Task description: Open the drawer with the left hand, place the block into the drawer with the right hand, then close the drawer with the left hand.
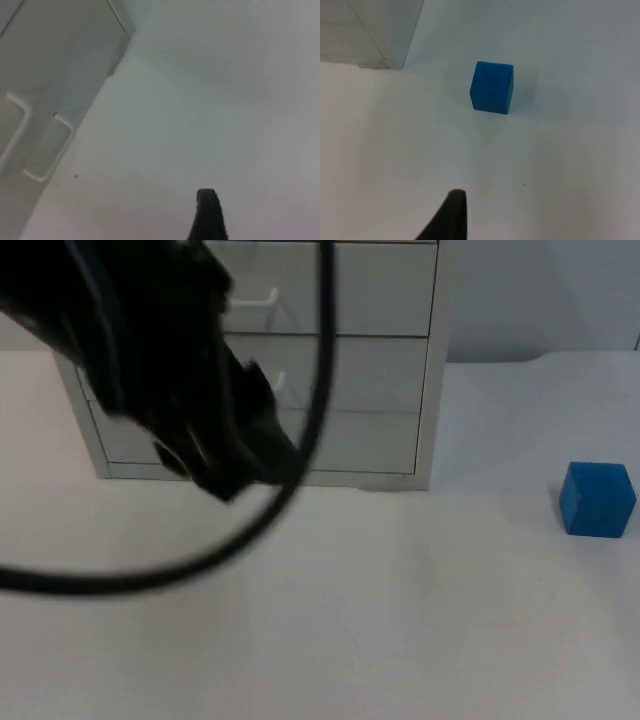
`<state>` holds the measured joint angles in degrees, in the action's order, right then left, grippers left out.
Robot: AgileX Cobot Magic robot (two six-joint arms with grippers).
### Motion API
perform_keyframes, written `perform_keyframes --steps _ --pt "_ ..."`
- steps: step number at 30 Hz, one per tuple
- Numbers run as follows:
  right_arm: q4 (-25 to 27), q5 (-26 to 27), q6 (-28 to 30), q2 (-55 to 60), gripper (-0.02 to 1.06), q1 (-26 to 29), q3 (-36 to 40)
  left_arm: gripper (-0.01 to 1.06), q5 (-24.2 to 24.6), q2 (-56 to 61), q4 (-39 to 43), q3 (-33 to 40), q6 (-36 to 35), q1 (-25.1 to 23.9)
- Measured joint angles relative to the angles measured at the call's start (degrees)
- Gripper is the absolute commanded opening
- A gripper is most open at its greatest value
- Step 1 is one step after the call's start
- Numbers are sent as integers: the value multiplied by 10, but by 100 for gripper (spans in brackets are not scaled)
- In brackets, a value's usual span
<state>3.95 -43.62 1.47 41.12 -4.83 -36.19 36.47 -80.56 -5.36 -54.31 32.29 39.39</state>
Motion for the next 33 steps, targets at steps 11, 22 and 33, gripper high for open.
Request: perform_keyframes --steps 11,22,33 --pt "0 0 0 0 105 0 0 63 -36 -138 352 0 -107 61" --pt "0 0 0 0 105 0 0 61 -137 -245 590 -1 -196 36" --pt "0 3 0 0 105 0 0 61 -242 -286 684 -1 -263 -63"
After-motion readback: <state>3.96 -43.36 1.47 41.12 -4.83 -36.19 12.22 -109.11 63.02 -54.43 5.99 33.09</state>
